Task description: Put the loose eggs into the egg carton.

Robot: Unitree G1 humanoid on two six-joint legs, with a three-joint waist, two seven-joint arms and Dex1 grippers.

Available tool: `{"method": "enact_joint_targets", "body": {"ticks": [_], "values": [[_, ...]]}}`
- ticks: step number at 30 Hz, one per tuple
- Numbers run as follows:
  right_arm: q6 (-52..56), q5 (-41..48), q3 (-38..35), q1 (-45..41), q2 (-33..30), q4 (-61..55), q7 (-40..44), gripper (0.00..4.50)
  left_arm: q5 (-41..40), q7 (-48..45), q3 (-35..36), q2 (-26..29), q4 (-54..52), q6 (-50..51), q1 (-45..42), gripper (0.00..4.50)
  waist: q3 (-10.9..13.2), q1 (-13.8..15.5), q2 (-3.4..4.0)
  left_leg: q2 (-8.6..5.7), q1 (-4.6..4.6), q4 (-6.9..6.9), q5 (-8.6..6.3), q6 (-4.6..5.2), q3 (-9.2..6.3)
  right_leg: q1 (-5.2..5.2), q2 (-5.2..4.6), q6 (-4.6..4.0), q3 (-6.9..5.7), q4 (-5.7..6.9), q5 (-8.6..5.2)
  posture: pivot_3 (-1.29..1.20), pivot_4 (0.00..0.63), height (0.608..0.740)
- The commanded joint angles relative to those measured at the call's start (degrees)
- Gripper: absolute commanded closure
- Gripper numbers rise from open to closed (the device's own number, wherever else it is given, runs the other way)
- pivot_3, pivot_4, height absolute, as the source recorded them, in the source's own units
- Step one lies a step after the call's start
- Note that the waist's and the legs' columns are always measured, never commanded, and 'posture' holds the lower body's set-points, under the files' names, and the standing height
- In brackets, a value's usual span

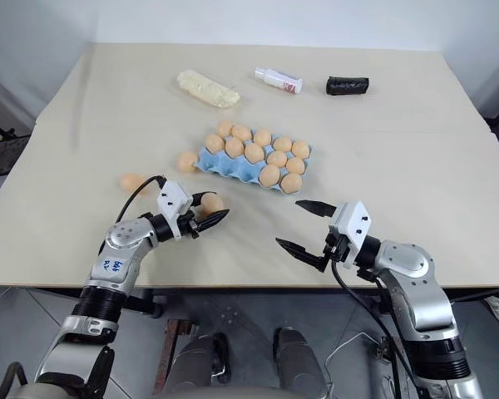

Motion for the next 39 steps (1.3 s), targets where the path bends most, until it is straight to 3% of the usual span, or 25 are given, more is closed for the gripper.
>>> {"method": "enact_joint_targets", "body": {"ticks": [1,10,16,20,25,31,34,39], "values": [[-1.0,0.5,-1.4,0.6,0.2,-2.2,-1.7,0.0,-1.2,-0.6,0.4,-1.7,0.9,-0.9,-6.6,2.08,0.0,0.3,-0.01,-0.01,-0.02,0.08,0.0,0.0,-0.01,0.0,0.02,0.0,-0.02,0.03,0.0,0.0,0.15,0.74],[-0.7,0.0,-0.9,1.2,1.0,-4.0,-5.3,0.0,3.2,1.2,-0.5,-8.2,23.3,-8.6,-23.5,2.08,0.0,0.7,-0.02,-0.17,-0.09,0.49,-0.14,0.14,0.0,0.07,0.1,0.1,-0.04,0.06,0.06,0.0,0.15,0.74],[-0.7,-0.3,-0.6,1.5,1.9,-5.3,-7.6,0.0,4.3,2.5,0.4,-10.7,35.9,-14.3,-29.0,0.09,0.0,0.8,-0.04,-0.04,-0.12,0.54,-0.24,0.1,0.1,-0.02,0.27,0.13,-0.09,0.07,0.01,0.0,0.15,0.74],[-0.3,-0.2,-0.2,2.0,2.1,-6.5,-8.6,0.0,4.6,3.7,1.1,-10.6,38.5,-17.2,-30.1,0.04,0.0,0.7,-0.05,-0.03,-0.13,0.56,-0.26,0.09,0.11,-0.03,0.3,0.13,-0.12,0.06,0.01,0.0,0.15,0.74],[0.0,0.2,0.2,2.3,2.2,-7.1,-8.8,0.0,1.9,-2.0,2.5,-6.4,29.0,-18.0,-23.8,0.04,0.0,0.5,-0.05,-0.01,-0.11,0.53,-0.27,0.08,0.19,-0.03,0.34,0.13,-0.15,0.08,0.01,0.0,0.15,0.74],[-0.9,1.3,2.0,0.6,2.6,-5.2,-6.2,0.0,-5.1,-9.7,7.6,5.2,4.5,-11.2,-4.0,0.04,0.0,-0.6,-0.05,0.44,-0.03,0.56,-0.32,-0.2,0.34,-0.07,0.64,0.0,-0.02,0.25,-0.05,0.0,0.15,0.74],[-2.9,0.8,3.0,-0.9,3.7,-3.0,-4.9,0.0,-5.9,-6.7,13.0,9.8,-1.6,-12.0,5.3,0.04,0.0,-0.7,-0.05,0.73,0.03,0.6,-0.34,-0.21,0.33,-0.06,0.71,-0.07,0.05,0.3,-0.07,0.0,0.15,0.74],[-4.2,0.5,4.0,-3.0,5.0,-0.1,-3.8,0.0,-7.6,0.1,19.1,10.9,-9.5,-7.2,14.1,0.04,0.0,-0.2,-0.05,0.71,0.02,0.65,-0.38,-0.38,0.16,0.0,0.52,-0.22,0.07,0.28,0.01,0.0,0.15,0.74]]}}
